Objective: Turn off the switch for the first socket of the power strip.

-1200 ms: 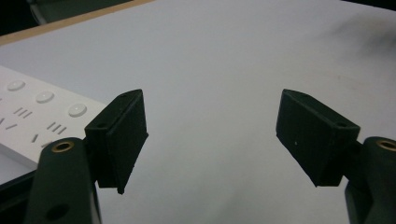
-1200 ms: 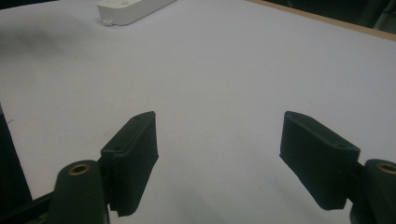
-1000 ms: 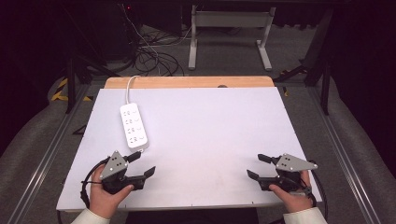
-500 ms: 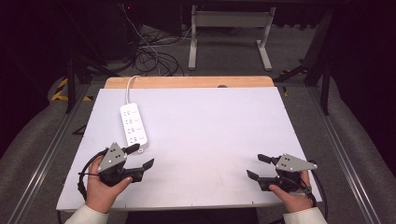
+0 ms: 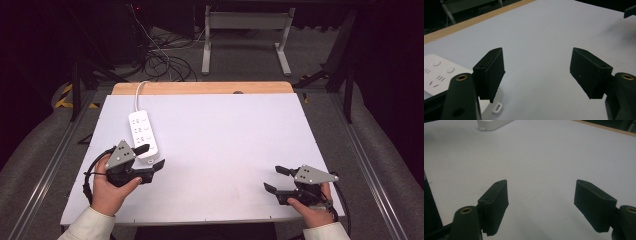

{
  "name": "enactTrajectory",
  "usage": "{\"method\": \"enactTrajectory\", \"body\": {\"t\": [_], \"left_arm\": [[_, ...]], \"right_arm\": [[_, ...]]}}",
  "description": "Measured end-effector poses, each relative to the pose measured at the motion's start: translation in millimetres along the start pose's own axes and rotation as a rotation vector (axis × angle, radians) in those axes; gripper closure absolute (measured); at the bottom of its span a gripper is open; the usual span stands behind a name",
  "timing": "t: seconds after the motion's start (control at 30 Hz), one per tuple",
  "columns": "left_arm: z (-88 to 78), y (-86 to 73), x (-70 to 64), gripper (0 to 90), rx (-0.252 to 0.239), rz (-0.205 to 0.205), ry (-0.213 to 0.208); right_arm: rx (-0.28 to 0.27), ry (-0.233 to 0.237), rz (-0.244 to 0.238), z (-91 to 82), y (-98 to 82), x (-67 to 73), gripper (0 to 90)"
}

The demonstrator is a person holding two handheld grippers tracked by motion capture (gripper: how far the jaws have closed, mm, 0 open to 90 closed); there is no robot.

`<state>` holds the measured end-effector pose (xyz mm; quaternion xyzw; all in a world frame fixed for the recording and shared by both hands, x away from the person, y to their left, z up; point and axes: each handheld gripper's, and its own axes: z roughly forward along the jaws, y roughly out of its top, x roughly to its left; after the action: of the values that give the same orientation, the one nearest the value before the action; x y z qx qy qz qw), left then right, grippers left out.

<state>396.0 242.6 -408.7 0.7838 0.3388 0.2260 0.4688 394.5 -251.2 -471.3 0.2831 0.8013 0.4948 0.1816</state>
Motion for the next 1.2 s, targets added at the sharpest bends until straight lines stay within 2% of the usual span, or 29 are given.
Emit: {"method": "enactTrajectory", "body": {"t": [0.23,0.5,0.63,0.83,0.93,1.03,1.2], "left_arm": [[4.1,13.4,7.7,28.1,0.017,0.017,0.009],[9.0,19.2,14.4,28.8,0.025,0.006,0.012],[11.5,24.3,19.5,34.5,0.03,0.009,0.015],[17.8,30.7,29.1,50.9,0.026,0.008,0.019],[22.4,35.6,38.5,58.8,0.04,0.004,0.018],[24.3,37.7,42.2,66.6,0.043,-0.005,0.02],[28.6,41.9,51.0,72.9,0.069,0.006,0.042]], "right_arm": [[0.006,0.001,0.002,0.7,-0.6,-0.2,27.8],[0.01,0.002,-0.003,1.4,-0.9,0.2,27.8],[0.008,0.002,-0.004,1.3,-0.9,0.2,27.8],[0.008,0.004,-0.006,1.1,-0.9,0.6,27.8],[0.008,0.005,-0.006,1.1,-0.9,0.5,27.8],[0.007,0.005,-0.005,1.1,-0.9,0.4,27.7],[0.006,0.005,-0.005,1.0,-1.1,0.3,27.5]]}}
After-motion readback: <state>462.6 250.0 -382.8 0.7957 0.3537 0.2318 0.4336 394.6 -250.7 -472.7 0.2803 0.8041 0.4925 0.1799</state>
